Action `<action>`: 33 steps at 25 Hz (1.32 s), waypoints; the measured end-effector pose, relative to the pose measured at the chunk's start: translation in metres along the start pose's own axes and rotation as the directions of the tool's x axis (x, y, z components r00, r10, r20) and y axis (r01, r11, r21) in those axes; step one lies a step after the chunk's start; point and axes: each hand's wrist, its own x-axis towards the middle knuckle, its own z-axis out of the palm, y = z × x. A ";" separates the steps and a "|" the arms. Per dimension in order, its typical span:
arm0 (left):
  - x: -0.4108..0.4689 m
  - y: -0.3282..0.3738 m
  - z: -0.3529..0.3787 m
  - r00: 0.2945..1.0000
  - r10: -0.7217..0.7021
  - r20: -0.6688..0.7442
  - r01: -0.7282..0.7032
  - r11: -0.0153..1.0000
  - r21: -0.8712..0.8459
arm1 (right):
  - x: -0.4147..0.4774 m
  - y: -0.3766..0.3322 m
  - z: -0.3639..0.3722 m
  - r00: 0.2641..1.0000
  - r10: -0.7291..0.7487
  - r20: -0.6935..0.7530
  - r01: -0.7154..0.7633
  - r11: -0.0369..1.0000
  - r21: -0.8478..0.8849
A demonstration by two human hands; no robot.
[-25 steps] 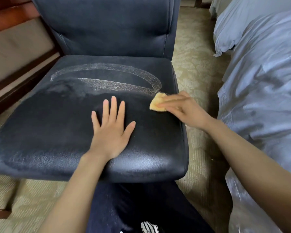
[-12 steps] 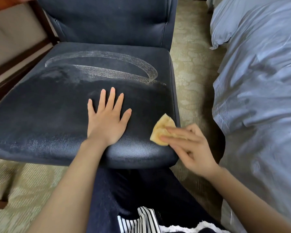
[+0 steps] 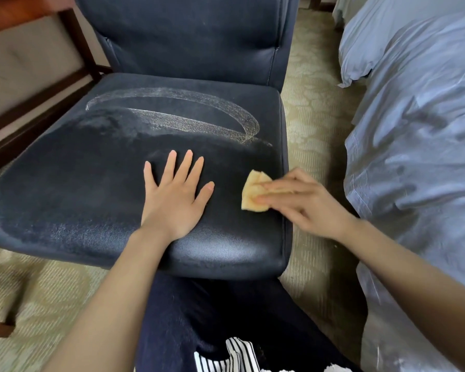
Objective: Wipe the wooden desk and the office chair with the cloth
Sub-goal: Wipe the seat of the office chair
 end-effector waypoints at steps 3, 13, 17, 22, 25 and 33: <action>0.000 0.000 0.001 1.000 0.004 -0.004 -0.004 1.000 -0.002 | 0.035 0.036 -0.002 0.984 0.176 0.040 -0.175 0.984 -0.012; 0.001 -0.004 0.000 1.000 0.004 -0.002 -0.004 1.000 -0.023 | 0.089 0.068 0.029 0.672 0.724 -0.154 -0.740 0.651 -0.168; 0.001 -0.015 -0.005 1.000 0.009 0.027 -0.007 0.998 -0.070 | 0.053 0.006 0.023 0.843 0.523 -0.126 -0.534 0.841 -0.083; -0.005 -0.035 -0.012 0.993 -0.056 0.105 0.064 0.995 -0.076 | 0.023 -0.065 0.024 0.912 0.400 -0.090 -0.398 0.916 0.043; -0.003 -0.039 -0.015 0.985 -0.129 0.117 0.134 0.990 -0.041 | 0.017 -0.090 0.026 0.965 0.263 -0.012 -0.261 0.961 0.096; 0.015 -0.023 -0.010 0.983 -0.183 0.025 0.184 0.977 -0.112 | 0.031 0.001 0.008 0.963 0.267 0.046 -0.267 0.964 -0.012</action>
